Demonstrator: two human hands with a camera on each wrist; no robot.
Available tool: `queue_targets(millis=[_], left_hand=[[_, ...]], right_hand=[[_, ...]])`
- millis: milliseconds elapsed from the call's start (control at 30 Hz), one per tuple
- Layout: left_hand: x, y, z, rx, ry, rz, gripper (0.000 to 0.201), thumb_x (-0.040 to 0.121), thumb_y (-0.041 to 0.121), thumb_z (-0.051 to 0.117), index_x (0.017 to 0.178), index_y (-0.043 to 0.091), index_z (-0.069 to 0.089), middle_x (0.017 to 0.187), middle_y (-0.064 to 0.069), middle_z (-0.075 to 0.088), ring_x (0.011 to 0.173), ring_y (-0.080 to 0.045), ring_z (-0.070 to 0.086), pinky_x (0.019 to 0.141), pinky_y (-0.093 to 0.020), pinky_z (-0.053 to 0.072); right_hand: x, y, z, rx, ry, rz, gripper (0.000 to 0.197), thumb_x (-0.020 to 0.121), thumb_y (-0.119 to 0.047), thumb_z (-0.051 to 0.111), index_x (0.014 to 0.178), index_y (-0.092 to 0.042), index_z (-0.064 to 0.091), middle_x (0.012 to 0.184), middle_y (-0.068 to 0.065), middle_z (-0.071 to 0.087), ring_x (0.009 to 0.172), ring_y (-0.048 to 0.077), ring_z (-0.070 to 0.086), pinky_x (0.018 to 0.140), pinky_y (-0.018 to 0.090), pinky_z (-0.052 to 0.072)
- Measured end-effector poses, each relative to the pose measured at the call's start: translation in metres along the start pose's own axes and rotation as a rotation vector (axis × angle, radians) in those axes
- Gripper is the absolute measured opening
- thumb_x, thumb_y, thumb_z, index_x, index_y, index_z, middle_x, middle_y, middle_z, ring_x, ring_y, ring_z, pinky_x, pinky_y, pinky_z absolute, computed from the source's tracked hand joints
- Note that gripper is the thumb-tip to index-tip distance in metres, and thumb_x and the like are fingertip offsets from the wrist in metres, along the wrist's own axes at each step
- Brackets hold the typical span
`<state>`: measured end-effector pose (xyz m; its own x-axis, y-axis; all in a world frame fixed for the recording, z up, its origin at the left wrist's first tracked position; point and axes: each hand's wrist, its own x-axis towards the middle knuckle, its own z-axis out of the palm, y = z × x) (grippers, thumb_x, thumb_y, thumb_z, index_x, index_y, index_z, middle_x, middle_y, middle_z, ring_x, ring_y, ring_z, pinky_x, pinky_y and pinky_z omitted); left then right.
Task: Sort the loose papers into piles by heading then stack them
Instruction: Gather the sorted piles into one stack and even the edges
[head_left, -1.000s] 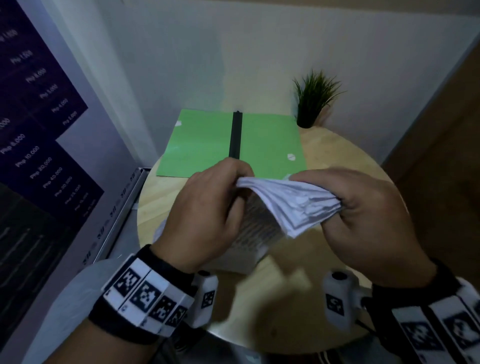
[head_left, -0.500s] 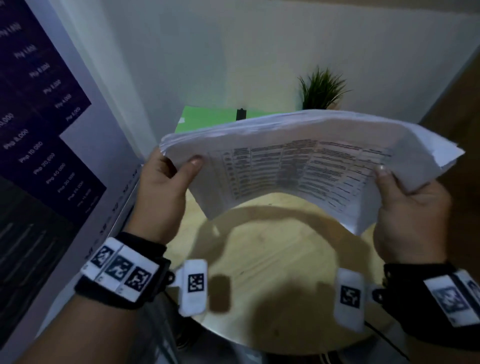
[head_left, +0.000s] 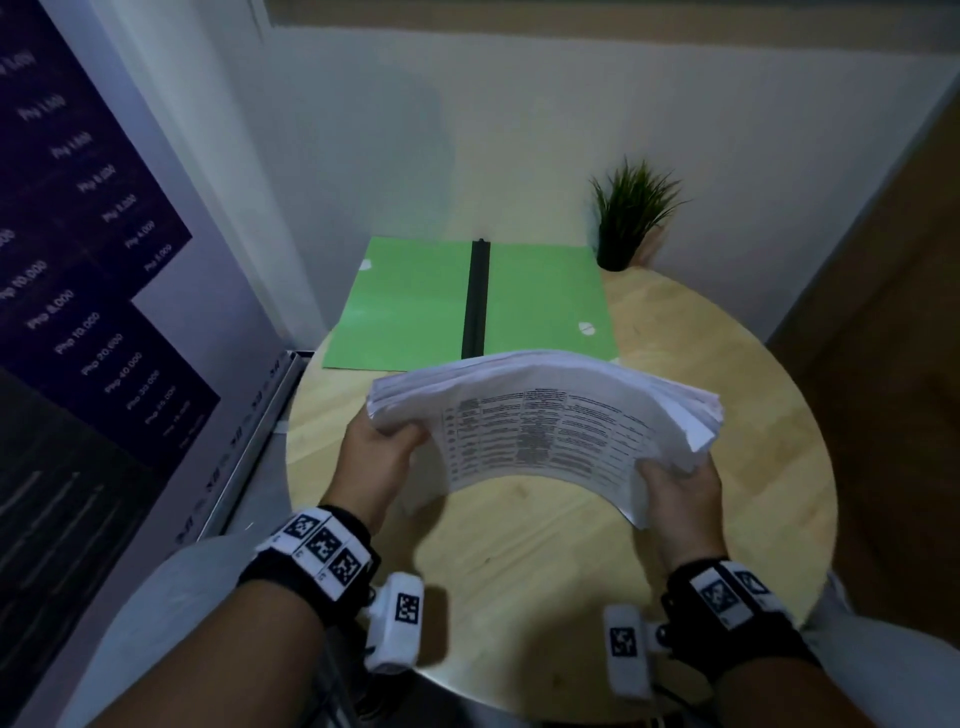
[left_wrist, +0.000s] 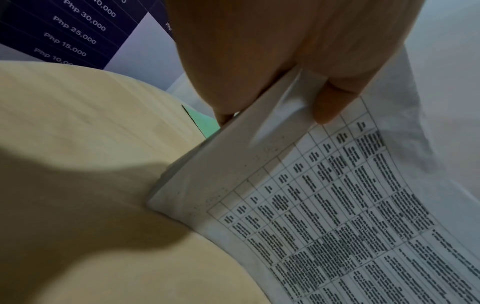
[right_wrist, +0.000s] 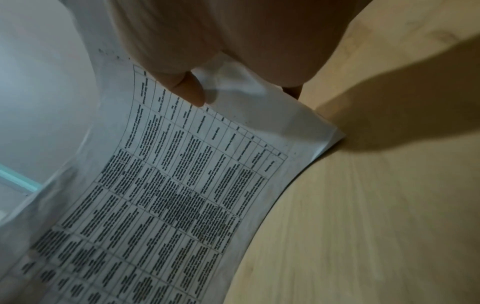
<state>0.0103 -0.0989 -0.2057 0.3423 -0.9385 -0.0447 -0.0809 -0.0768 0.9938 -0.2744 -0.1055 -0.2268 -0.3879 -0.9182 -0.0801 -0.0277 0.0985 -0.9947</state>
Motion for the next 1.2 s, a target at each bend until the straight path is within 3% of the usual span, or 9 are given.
queue_targets(millis=[200, 300, 400, 533, 667, 767, 900, 1067, 1200], left_hand=[[-0.001, -0.001, -0.001, 0.05, -0.024, -0.065, 0.035, 0.087, -0.002, 0.071, 0.117, 0.015, 0.073, 0.109, 0.0, 0.077, 0.106, -0.015, 0.071, 0.098, -0.04, 0.055], [-0.002, 0.001, -0.003, 0.101, -0.008, -0.048, 0.023, 0.089, 0.006, 0.074, 0.102, 0.025, 0.071, 0.102, 0.003, 0.076, 0.099, -0.015, 0.071, 0.09, -0.039, 0.057], [-0.004, 0.008, -0.006, 0.056, -0.018, -0.014, 0.022, 0.093, 0.006, 0.07, 0.115, 0.01, 0.07, 0.104, -0.003, 0.078, 0.097, -0.021, 0.074, 0.091, -0.044, 0.059], [-0.007, 0.02, -0.005, -0.139, -0.089, 0.039, 0.034, 0.097, -0.005, 0.059, 0.129, 0.002, 0.063, 0.12, -0.009, 0.074, 0.111, -0.029, 0.07, 0.091, -0.04, 0.057], [-0.007, 0.021, -0.001, -0.291, -0.118, -0.019, 0.041, 0.096, -0.007, 0.056, 0.137, -0.002, 0.055, 0.134, -0.019, 0.065, 0.125, -0.039, 0.061, 0.108, -0.055, 0.044], [-0.011, 0.025, 0.007, -0.299, -0.07, -0.097, 0.039, 0.094, 0.002, 0.062, 0.132, -0.001, 0.06, 0.127, -0.018, 0.07, 0.117, -0.04, 0.066, 0.106, -0.062, 0.045], [-0.025, 0.025, 0.027, -0.333, 0.044, -0.191, 0.037, 0.092, 0.003, 0.061, 0.129, 0.007, 0.064, 0.121, -0.011, 0.074, 0.11, -0.036, 0.07, 0.103, -0.061, 0.048], [-0.043, 0.035, 0.046, -0.245, -0.034, -0.127, 0.037, 0.096, 0.0, 0.059, 0.128, 0.016, 0.064, 0.122, -0.003, 0.074, 0.113, -0.027, 0.07, 0.098, -0.048, 0.054], [-0.02, 0.068, 0.041, 0.037, -0.278, -0.113, 0.02, 0.099, 0.035, 0.059, 0.104, 0.019, 0.069, 0.089, 0.009, 0.077, 0.079, -0.015, 0.07, 0.08, -0.04, 0.051]], right_hand=[[0.0, 0.009, -0.003, -0.076, -0.027, 0.012, 0.033, 0.105, -0.014, 0.055, 0.135, -0.025, 0.058, 0.119, -0.003, 0.069, 0.111, 0.021, 0.065, 0.092, 0.034, 0.049], [0.0, -0.008, -0.006, -0.132, -0.046, -0.07, 0.028, 0.106, -0.015, 0.053, 0.132, -0.022, 0.059, 0.109, -0.007, 0.069, 0.098, 0.007, 0.066, 0.079, 0.022, 0.05], [0.004, -0.037, -0.014, -0.183, -0.058, -0.218, 0.016, 0.103, -0.011, 0.055, 0.109, -0.025, 0.061, 0.091, -0.016, 0.064, 0.081, -0.014, 0.06, 0.062, 0.003, 0.042], [0.014, -0.064, -0.028, -0.145, 0.037, -0.303, 0.019, 0.098, -0.011, 0.064, 0.109, -0.026, 0.065, 0.096, -0.012, 0.071, 0.084, -0.006, 0.064, 0.072, 0.015, 0.052], [0.012, -0.06, -0.028, 0.197, 0.205, 0.023, 0.064, 0.092, -0.019, 0.075, 0.145, -0.033, 0.043, 0.137, -0.006, 0.057, 0.117, 0.011, 0.062, 0.095, 0.035, 0.053], [-0.002, -0.047, -0.012, 0.468, 0.126, 0.345, 0.097, 0.072, -0.035, 0.092, 0.152, -0.031, 0.038, 0.144, 0.003, 0.059, 0.12, 0.028, 0.065, 0.095, 0.054, 0.055], [-0.036, -0.048, 0.022, 0.609, -0.23, 0.576, 0.032, 0.099, -0.025, 0.065, 0.13, -0.016, 0.066, 0.121, 0.01, 0.075, 0.107, 0.034, 0.074, 0.091, 0.052, 0.057], [-0.03, -0.043, 0.028, 0.535, -0.151, 0.508, 0.034, 0.103, -0.002, 0.053, 0.133, -0.016, 0.058, 0.122, 0.014, 0.072, 0.099, 0.035, 0.074, 0.074, 0.046, 0.062], [0.001, -0.053, -0.005, 0.523, -0.152, 0.378, 0.043, 0.103, 0.005, 0.047, 0.136, -0.02, 0.06, 0.119, 0.01, 0.075, 0.097, 0.033, 0.076, 0.07, 0.045, 0.063]])
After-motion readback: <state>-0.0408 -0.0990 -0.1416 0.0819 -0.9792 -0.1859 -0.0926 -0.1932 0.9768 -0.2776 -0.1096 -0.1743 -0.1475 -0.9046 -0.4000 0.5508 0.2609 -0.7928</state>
